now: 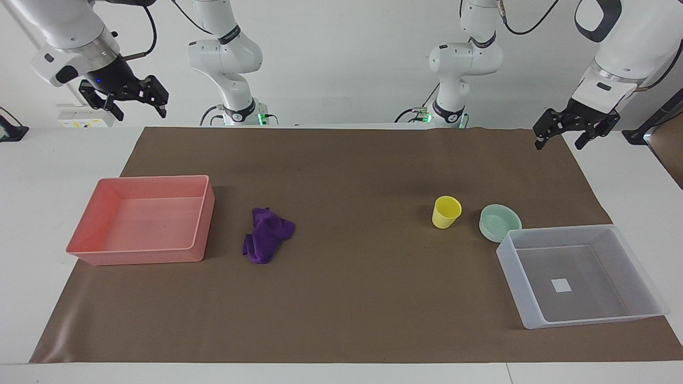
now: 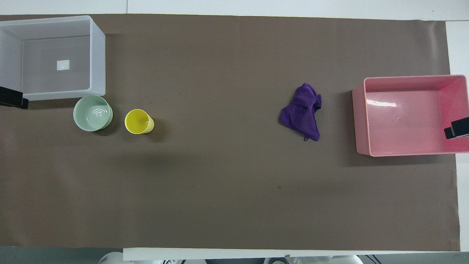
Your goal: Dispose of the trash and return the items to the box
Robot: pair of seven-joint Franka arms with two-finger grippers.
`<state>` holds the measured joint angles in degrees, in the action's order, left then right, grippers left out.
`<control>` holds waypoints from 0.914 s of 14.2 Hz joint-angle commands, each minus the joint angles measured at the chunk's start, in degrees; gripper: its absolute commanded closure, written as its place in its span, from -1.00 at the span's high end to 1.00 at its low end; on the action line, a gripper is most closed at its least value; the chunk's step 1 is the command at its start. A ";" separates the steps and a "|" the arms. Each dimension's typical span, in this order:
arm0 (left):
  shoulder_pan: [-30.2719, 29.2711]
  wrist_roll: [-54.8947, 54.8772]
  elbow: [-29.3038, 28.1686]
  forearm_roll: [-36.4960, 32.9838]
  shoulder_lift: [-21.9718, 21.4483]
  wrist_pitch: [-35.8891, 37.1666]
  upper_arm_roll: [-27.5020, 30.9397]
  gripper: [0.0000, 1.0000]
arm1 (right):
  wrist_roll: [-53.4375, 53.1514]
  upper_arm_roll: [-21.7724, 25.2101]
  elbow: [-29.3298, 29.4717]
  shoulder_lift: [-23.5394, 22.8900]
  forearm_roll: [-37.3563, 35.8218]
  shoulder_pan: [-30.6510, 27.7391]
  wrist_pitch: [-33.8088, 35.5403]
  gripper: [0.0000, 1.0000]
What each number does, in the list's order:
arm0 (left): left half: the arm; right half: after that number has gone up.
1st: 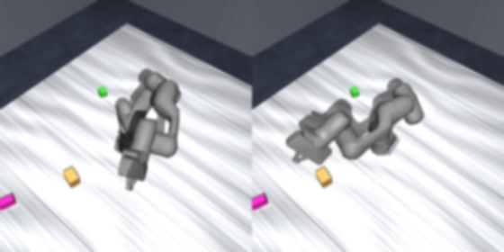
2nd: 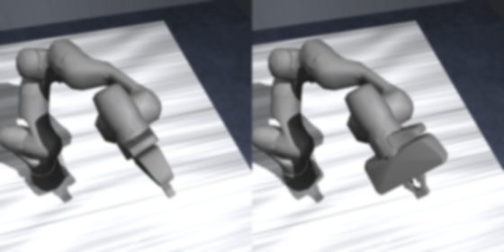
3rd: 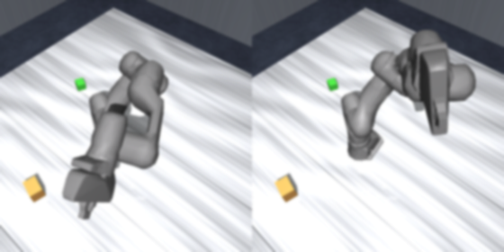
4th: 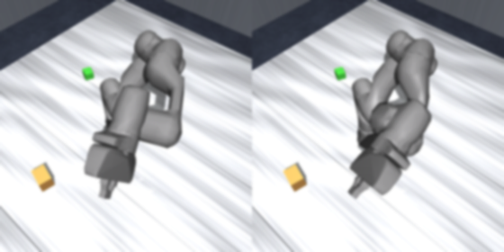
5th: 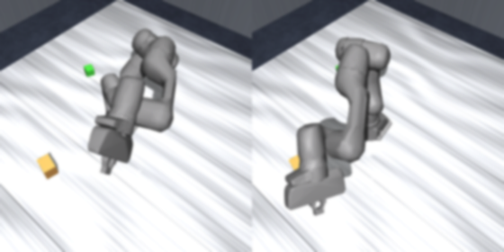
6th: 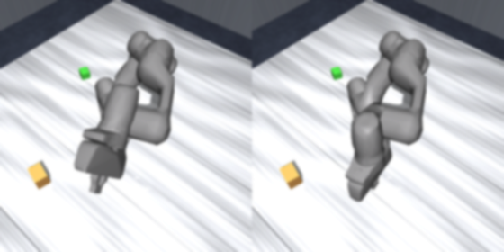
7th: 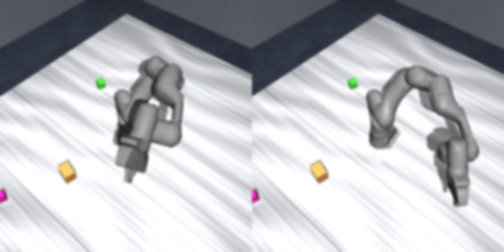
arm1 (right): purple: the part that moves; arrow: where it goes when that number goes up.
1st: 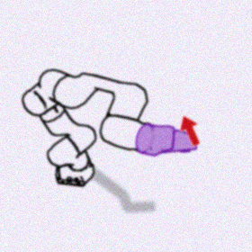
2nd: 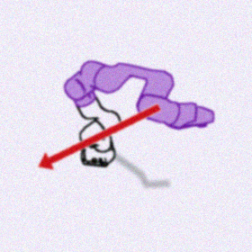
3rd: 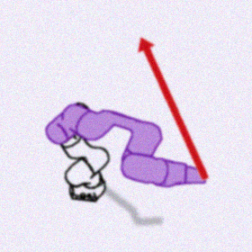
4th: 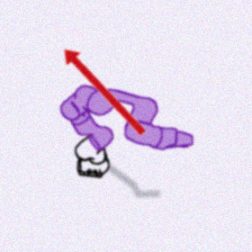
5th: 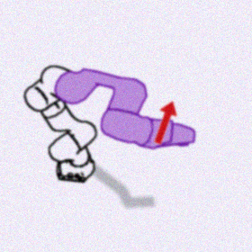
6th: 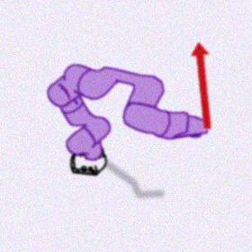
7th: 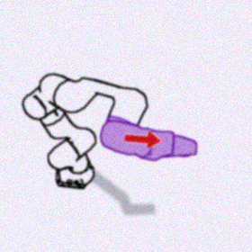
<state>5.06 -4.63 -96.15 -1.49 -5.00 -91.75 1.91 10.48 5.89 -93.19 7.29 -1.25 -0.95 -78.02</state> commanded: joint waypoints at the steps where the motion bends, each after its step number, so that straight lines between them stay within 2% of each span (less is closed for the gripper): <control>1: 0.65 0.68 0.62 0.52 -0.10 1.22 0.46 1.00 | -0.28 0.09 -1.29 1.32 0.29 0.07 0.06 0.99; 6: 0.74 0.76 0.35 0.52 -0.18 1.05 0.46 1.00 | -0.02 0.09 -1.21 1.32 0.29 0.25 0.41 0.99; 8: 0.65 0.76 -2.09 0.52 -0.88 -0.70 0.46 1.00 | -0.02 0.00 -0.68 1.41 0.29 0.34 -0.38 0.99; 10: 0.04 1.55 -11.28 0.52 -4.73 -7.17 0.46 1.00 | 0.51 0.08 -1.99 1.76 2.20 0.34 -2.21 0.99; 12: -0.05 4.27 -24.45 0.52 -9.04 -16.74 0.37 1.00 | -0.10 0.08 -5.85 1.68 4.07 2.00 -9.49 1.00; 13: -0.14 4.54 -28.87 0.52 -9.32 -21.23 0.37 1.00 | -0.19 0.09 -6.82 0.28 4.15 3.66 -11.87 1.00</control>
<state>4.94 -1.87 -111.79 -1.49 -8.78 -103.86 2.13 10.49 5.80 -95.77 7.60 2.00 0.31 -85.13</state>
